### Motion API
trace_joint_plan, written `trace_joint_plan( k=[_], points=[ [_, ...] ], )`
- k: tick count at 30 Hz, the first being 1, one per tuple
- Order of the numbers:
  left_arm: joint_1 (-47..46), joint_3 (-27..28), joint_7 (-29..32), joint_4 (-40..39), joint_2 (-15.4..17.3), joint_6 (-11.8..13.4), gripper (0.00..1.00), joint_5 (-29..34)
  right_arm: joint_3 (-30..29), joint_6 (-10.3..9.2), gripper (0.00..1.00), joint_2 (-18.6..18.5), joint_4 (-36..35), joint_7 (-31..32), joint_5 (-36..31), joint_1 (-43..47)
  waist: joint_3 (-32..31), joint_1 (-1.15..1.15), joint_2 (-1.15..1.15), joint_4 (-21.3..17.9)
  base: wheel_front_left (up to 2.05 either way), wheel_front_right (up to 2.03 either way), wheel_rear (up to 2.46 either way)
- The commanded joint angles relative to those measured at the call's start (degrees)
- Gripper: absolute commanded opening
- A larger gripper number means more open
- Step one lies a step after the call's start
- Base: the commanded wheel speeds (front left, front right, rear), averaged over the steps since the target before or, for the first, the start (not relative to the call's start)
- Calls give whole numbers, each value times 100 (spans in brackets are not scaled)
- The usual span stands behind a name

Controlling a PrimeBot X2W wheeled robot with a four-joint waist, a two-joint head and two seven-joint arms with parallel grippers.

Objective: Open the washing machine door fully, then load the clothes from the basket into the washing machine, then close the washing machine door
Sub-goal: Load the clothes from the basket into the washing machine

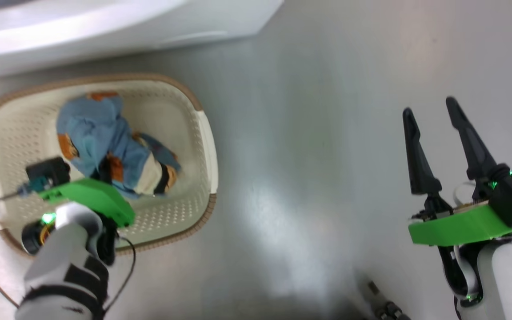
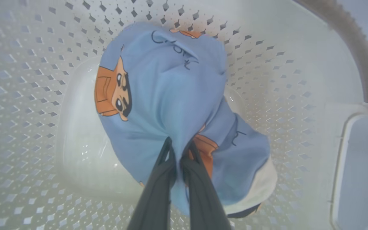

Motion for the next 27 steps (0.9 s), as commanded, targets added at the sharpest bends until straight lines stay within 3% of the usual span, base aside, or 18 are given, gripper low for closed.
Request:
trace_joint_plan(
  k=[1,9,20,27],
  points=[
    [367,86,-166,-43,106,-44,0,-38,72,25,100,-44,-58,-1,-53,300,-561,0,0,221,0,0,0],
    [925,40,-469,-416,64,-39,0,117,-38,25,100,-14,148,29,-68,627,-1460,0,0,348,0,0,0],
    [2643,370,-478,-2888,72,368,0,948,-178,25,100,18,317,211,-80,1296,-2891,0,0,456,0,0,0],
    [3712,502,-479,-3943,10,550,0,1186,-134,25,100,48,354,344,-79,1705,-3769,0,0,451,0,0,0]
  ],
)
